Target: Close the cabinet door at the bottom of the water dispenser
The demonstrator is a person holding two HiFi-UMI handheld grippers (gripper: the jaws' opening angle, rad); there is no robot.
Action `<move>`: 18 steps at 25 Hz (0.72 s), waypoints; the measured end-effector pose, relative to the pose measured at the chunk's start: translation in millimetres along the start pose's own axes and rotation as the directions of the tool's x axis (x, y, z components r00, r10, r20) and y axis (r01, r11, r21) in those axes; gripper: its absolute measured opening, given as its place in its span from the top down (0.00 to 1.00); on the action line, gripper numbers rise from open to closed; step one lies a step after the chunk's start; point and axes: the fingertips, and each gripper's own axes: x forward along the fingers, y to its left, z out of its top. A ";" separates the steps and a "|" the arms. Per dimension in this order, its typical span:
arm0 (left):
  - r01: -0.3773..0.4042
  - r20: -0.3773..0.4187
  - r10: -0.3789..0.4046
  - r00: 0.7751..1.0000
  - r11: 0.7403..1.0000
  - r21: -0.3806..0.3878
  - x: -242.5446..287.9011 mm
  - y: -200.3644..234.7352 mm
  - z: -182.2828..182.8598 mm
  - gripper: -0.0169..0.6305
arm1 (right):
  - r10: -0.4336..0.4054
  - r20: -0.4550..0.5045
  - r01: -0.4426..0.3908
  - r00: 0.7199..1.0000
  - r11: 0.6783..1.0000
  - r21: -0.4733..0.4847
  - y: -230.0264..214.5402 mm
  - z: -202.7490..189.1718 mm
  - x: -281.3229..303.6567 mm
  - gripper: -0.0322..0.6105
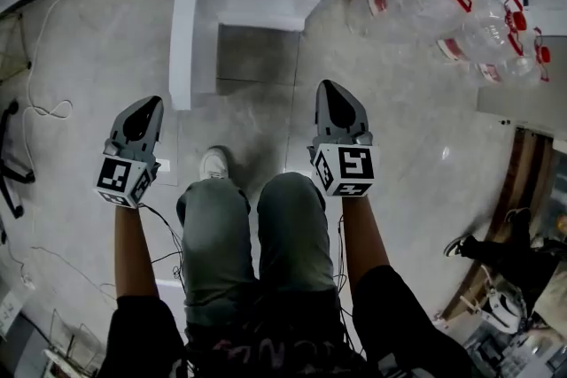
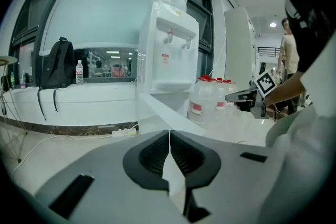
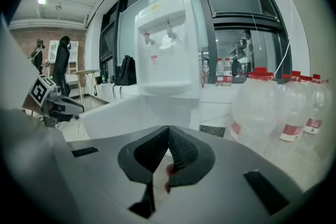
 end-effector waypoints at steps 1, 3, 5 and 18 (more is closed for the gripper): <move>0.007 0.005 -0.007 1.000 1.000 0.002 3.8 0.5 -7.9 0.96 | 0.003 0.003 -0.003 1.000 1.000 -0.003 -1.3 -8.7 5.5 0.93; 0.021 0.025 -0.021 0.999 1.000 -0.001 9.5 -0.6 -19.9 0.96 | 0.010 0.012 -0.010 1.000 1.000 -0.006 -4.1 -23.8 15.3 0.93; 0.041 0.052 -0.041 0.998 0.999 0.002 15.2 -3.9 -25.3 0.96 | 0.016 0.026 -0.016 1.000 1.000 -0.008 -7.6 -35.7 24.8 0.93; 0.154 0.130 -0.168 0.977 0.982 0.114 61.3 -50.7 -13.0 0.96 | -0.032 0.069 0.031 0.997 0.999 0.007 -56.4 -85.4 27.7 0.93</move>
